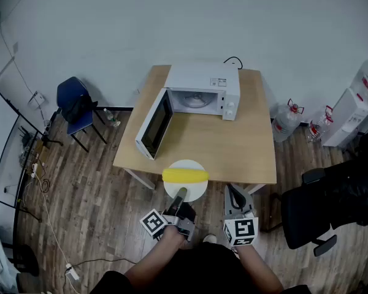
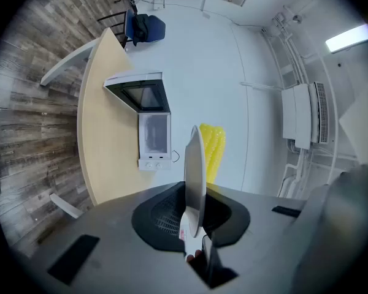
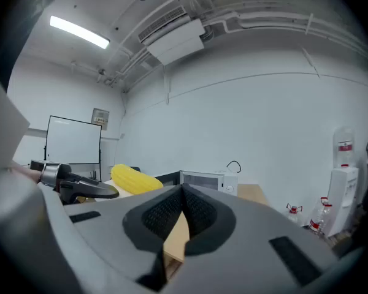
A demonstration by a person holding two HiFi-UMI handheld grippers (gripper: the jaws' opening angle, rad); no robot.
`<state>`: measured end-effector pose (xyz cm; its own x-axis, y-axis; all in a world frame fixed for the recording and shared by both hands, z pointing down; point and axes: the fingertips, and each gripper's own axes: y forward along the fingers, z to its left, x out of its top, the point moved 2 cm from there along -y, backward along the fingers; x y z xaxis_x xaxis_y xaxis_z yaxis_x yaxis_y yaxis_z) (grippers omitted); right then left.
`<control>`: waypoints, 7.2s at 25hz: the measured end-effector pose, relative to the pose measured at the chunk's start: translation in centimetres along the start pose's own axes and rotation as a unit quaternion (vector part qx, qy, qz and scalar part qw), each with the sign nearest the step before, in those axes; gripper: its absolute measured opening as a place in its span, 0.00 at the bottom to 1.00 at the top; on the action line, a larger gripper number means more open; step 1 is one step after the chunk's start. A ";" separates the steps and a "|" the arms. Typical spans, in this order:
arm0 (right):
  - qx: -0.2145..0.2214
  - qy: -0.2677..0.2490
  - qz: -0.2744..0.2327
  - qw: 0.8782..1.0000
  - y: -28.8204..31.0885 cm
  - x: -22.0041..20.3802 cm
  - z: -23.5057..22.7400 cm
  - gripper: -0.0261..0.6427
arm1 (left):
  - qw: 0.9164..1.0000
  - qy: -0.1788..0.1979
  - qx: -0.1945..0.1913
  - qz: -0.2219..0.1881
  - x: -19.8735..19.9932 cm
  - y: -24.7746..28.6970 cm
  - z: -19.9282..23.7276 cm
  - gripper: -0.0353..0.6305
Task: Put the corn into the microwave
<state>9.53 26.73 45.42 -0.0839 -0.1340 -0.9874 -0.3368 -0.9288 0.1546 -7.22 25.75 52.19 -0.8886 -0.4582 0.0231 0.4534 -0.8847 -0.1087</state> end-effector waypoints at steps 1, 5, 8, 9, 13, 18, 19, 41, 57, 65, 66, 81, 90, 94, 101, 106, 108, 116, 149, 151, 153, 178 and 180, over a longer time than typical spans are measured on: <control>0.000 -0.002 0.001 1.000 0.1 -0.1 -0.1 0.13 | 1.000 -0.002 -0.001 0.000 -0.1 0.2 0.1 0.10; -0.001 0.005 0.006 1.000 0.4 -0.5 -0.4 0.13 | 1.000 0.000 -0.003 0.001 -0.3 0.7 0.3 0.10; 0.001 0.023 0.008 1.000 0.5 -0.7 -1.0 0.13 | 1.000 0.004 -0.013 0.006 -0.4 1.4 -0.2 0.10; 0.002 0.022 0.012 1.000 0.5 -0.9 -1.1 0.13 | 1.000 0.003 -0.016 0.007 -0.5 1.6 -0.4 0.10; 0.003 0.012 0.012 1.000 -0.3 -1.3 -1.7 0.13 | 1.000 0.004 -0.015 0.007 -1.0 1.6 -0.5 0.10; 0.006 0.016 0.006 1.000 -0.8 -1.6 -2.1 0.13 | 1.000 0.014 -0.016 0.006 -1.3 2.0 -0.4 0.10; 0.008 0.016 0.007 1.000 -1.0 -1.8 -2.1 0.13 | 1.000 0.015 -0.017 0.006 -1.5 2.0 -0.4 0.10; 0.006 0.019 0.054 0.998 2.1 -4.9 -4.5 0.13 | 1.000 0.022 -0.001 0.022 -0.6 6.4 2.3 0.10; 0.000 0.016 0.064 0.998 14.7 -1.8 -8.8 0.13 | 0.999 0.014 0.008 0.034 5.6 17.7 2.9 0.10; -0.017 0.022 0.074 0.997 20.6 -0.4 -10.0 0.13 | 0.998 -0.001 0.015 0.053 8.7 22.6 3.5 0.10; -0.019 0.021 0.074 0.997 21.4 -0.2 -10.0 0.13 | 0.998 -0.003 0.018 0.056 9.1 23.1 3.6 0.10; -0.053 0.002 0.093 0.994 31.4 0.9 -9.2 0.13 | 0.993 -0.025 0.031 0.110 15.2 29.9 7.5 0.10; -0.046 -0.007 0.097 0.994 32.8 1.4 -8.5 0.13 | 0.994 -0.029 0.028 0.104 16.5 32.4 9.5 0.10; -0.036 -0.001 0.092 0.995 33.5 0.9 -8.9 0.13 | 0.993 -0.030 0.044 0.101 16.3 32.7 10.9 0.10; -0.013 0.000 0.092 0.996 35.7 0.0 -10.4 0.13 | 0.996 -0.037 0.037 0.078 16.8 34.9 12.4 0.10; -0.004 0.002 0.101 0.995 37.1 -0.6 -12.1 0.13 | 0.996 -0.035 0.041 0.066 17.2 36.6 14.0 0.10; -0.002 0.005 0.107 0.994 37.7 -1.1 -12.7 0.13 | 0.996 -0.041 0.043 0.059 17.5 37.2 14.8 0.10; 0.006 0.014 0.127 0.992 40.0 -3.9 -14.3 0.13 | 0.996 -0.041 0.059 0.043 18.7 39.6 18.4 0.10; 0.016 0.029 0.166 0.986 42.2 -7.1 -14.7 0.13 | 0.993 -0.012 0.118 0.016 20.9 44.7 27.9 0.10; 0.015 0.030 0.167 0.985 42.3 -7.2 -14.7 0.13 | 0.992 -0.015 0.122 0.014 20.9 44.8 28.1 0.10; 0.013 0.033 0.170 0.985 42.2 -7.4 -14.8 0.13 | 0.992 -0.020 0.123 0.011 21.0 44.9 28.3 0.10; -0.005 0.011 0.168 0.986 41.8 -7.1 -15.3 0.13 | 0.987 0.042 0.152 0.022 22.0 44.8 28.0 0.27; -0.002 0.008 0.167 0.986 41.7 -7.1 -15.0 0.13 | 0.988 0.036 0.150 0.020 21.8 44.3 27.7 0.27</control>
<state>10.11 -16.23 58.36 -0.1743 -0.4378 -0.8820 -0.2887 -0.8336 0.4709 -4.61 -25.81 75.43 -0.8672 -0.4958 -0.0469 0.4793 -0.8565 0.1916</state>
